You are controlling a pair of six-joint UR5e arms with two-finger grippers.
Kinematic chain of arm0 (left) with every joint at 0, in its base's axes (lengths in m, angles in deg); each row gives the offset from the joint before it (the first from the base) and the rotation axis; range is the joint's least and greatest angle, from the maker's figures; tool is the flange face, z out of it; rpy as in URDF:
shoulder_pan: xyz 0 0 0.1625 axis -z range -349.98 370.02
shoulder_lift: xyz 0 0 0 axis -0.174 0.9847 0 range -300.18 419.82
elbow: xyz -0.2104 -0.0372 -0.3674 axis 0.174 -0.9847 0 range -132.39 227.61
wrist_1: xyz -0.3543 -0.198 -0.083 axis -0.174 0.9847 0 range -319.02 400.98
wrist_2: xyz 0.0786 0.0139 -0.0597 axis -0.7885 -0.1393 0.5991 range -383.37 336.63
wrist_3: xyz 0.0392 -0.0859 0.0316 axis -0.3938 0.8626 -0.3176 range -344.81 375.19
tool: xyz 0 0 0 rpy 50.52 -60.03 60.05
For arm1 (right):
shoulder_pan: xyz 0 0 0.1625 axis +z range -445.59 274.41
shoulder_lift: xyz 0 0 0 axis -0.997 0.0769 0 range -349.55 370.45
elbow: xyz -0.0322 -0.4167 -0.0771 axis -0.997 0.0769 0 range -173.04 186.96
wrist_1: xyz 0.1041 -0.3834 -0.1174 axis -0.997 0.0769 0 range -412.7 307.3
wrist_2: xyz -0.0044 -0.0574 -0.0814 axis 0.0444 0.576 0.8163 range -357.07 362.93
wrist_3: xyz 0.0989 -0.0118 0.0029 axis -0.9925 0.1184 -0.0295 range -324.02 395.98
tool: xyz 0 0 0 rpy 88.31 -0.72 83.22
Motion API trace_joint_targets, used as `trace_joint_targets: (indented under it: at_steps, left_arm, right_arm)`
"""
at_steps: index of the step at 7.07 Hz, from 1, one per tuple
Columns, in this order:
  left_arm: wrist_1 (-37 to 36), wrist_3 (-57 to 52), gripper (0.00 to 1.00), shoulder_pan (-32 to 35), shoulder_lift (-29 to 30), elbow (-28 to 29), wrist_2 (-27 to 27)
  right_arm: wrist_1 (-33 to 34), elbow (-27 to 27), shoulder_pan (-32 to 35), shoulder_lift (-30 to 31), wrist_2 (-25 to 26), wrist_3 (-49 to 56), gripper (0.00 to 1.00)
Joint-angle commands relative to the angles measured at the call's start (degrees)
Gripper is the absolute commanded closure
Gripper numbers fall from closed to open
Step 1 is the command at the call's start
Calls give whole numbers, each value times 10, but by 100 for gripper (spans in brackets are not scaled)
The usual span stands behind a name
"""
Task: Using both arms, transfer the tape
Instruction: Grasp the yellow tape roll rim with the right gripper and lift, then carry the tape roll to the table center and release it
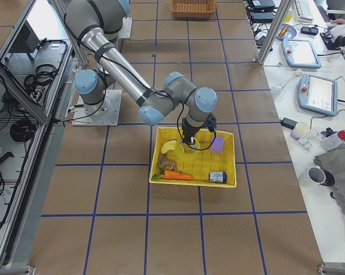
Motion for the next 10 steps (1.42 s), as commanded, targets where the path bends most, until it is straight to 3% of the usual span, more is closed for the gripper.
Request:
trace_joint_targets:
  at_steps: [1,4,6,7,10]
  left_arm:
    - [0,0,0,-1,0,0,1]
    - [0,0,0,-1,-1,0,1]
    - [0,0,0,-1,-1,0,0]
    - [0,0,0,-1,-1,0,0]
    - [0,0,0,-1,-1,0,0]
  right_arm:
    - [-64,0,129,58,-13,-164,100]
    - [-30,-4,356,45,-52,-469,100]
    - [71,-1,502,-11,-54,-669,100]
    - [141,-1,537,-43,-53,-717,100]
    - [236,7,592,-118,-85,-804,100]
